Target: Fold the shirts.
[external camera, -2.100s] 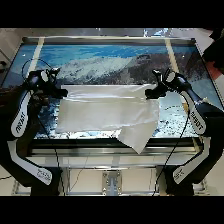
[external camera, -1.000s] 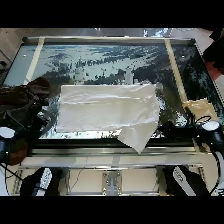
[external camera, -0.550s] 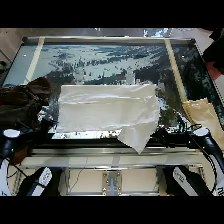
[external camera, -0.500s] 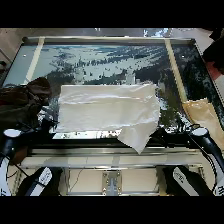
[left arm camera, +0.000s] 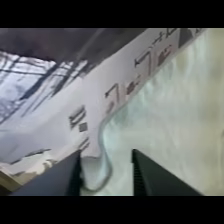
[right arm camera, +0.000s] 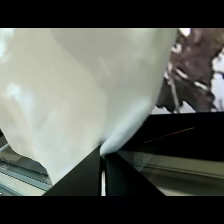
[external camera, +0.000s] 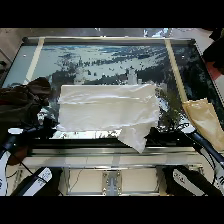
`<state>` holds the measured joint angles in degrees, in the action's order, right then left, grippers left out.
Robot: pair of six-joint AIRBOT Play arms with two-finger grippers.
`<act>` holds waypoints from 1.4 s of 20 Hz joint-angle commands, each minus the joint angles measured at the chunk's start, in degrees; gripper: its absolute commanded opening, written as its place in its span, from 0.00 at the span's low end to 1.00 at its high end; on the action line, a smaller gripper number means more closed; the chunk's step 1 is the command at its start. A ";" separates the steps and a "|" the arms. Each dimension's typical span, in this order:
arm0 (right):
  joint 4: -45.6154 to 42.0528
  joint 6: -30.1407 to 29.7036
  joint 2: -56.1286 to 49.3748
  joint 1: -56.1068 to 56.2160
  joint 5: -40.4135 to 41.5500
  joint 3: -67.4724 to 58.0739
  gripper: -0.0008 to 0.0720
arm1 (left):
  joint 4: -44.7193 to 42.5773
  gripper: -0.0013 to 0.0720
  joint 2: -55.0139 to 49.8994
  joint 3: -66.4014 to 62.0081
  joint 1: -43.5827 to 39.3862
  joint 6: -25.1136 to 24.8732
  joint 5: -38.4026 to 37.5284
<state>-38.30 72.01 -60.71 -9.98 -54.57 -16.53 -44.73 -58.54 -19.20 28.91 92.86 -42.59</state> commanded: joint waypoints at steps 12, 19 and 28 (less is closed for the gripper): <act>-0.11 0.11 10.56 0.68 -20.24 -13.92 0.03 | 1.33 0.03 13.51 -6.93 3.91 -9.07 -8.37; -13.20 6.05 18.99 0.74 -19.76 -35.23 0.03 | -6.36 0.03 21.16 -16.26 0.83 -11.43 -13.77; -8.44 -6.14 -16.13 0.74 -6.51 -47.91 0.03 | -43.12 0.02 -16.28 -39.08 -21.81 4.74 -2.58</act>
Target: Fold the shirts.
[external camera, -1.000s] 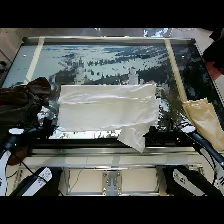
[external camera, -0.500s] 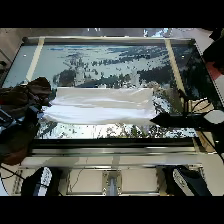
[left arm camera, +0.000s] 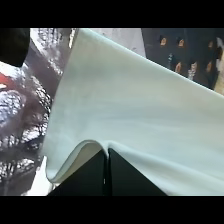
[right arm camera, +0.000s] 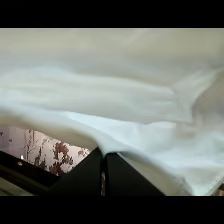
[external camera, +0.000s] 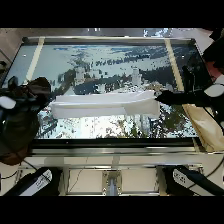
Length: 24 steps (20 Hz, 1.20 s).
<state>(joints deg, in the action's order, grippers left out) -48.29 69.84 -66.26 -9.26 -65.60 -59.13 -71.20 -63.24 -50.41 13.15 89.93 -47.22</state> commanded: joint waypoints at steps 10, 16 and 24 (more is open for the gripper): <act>-2.91 -6.12 -35.30 4.11 12.57 -21.05 0.03 | -31.91 0.03 -35.63 -27.17 -13.64 15.21 1.57; -7.63 -4.42 -36.48 5.14 16.65 -21.09 0.03 | -35.28 0.03 -36.54 -27.17 -13.57 16.85 1.40; -7.91 -3.04 -31.85 4.20 0.33 -29.75 0.39 | -34.23 0.89 -28.33 -27.21 -13.97 16.17 1.20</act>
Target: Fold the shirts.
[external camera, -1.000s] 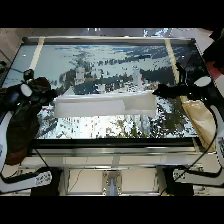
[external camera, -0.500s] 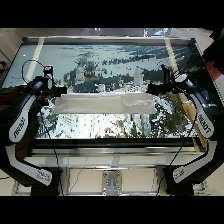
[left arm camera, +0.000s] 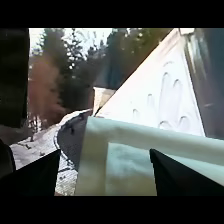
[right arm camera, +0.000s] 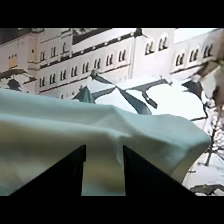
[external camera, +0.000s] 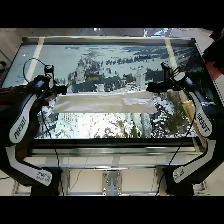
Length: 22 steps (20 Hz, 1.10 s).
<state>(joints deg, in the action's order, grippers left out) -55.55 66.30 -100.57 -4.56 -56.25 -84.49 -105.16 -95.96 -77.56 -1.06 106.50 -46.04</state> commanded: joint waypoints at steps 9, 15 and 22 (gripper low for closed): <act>-9.86 12.66 11.69 -17.42 -22.18 -11.80 0.58 | 0.37 0.87 19.76 -0.07 -9.01 -8.57 0.90; 12.85 7.34 -6.67 -24.79 -32.96 -11.80 0.78 | 0.26 0.87 18.97 -0.07 -15.02 -5.22 1.70; 12.90 2.86 -18.12 -16.85 -29.33 -11.85 0.93 | 0.24 0.87 18.97 -0.07 -14.97 -3.32 1.70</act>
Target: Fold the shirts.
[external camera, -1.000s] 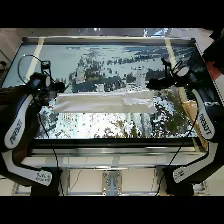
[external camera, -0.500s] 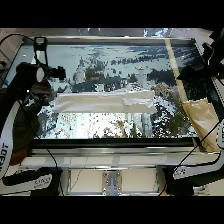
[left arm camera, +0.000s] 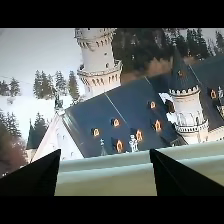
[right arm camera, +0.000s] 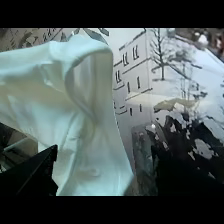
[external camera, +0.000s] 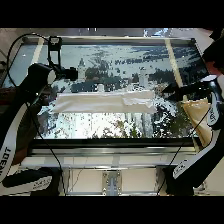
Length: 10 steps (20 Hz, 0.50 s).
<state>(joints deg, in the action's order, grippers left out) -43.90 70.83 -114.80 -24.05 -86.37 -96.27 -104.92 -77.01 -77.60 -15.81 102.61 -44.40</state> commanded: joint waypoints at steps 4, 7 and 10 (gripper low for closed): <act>1.18 -2.51 -4.98 8.37 1.79 -0.11 0.93 | 0.00 0.87 0.02 -0.02 -0.22 0.52 0.07; 1.07 -2.47 -5.01 12.46 2.12 -0.11 0.92 | 0.00 0.87 0.00 -0.02 -0.22 0.52 0.07; 1.29 -2.12 -4.94 16.35 1.90 -0.11 0.63 | 0.04 0.87 -0.66 0.00 -0.24 0.52 0.07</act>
<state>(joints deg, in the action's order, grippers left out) -42.78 68.55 -119.61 -11.27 -84.44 -96.40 -104.92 -77.17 -77.60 -16.03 103.09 -44.34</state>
